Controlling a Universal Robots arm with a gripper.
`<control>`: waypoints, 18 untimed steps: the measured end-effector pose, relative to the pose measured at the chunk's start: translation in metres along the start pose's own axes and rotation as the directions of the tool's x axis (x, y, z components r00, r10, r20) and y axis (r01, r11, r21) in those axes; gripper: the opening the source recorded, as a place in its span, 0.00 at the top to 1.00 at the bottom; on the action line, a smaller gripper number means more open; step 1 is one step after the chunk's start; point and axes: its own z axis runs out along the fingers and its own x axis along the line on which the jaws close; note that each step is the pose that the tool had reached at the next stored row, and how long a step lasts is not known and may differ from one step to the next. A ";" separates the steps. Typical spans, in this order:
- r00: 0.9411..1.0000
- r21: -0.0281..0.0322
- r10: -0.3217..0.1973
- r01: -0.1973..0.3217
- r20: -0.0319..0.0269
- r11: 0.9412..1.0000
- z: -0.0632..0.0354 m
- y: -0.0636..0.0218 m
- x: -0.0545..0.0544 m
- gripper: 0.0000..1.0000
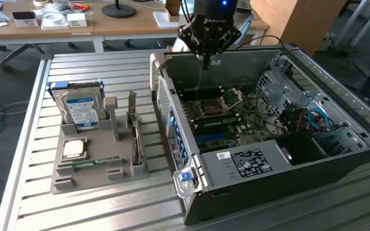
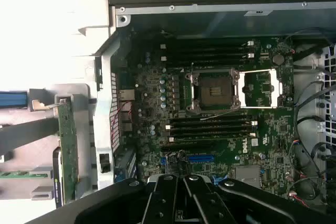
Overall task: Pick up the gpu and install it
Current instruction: 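Reach for the gpu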
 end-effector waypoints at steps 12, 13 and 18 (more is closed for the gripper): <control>1.000 0.000 0.000 0.000 0.000 1.000 -0.0001 -0.0002 0.003 0.89; 1.000 0.000 0.000 0.000 0.000 1.000 -0.0001 -0.0003 0.003 0.89; 1.000 0.000 0.000 0.000 0.000 1.000 -0.0002 -0.0006 0.009 0.89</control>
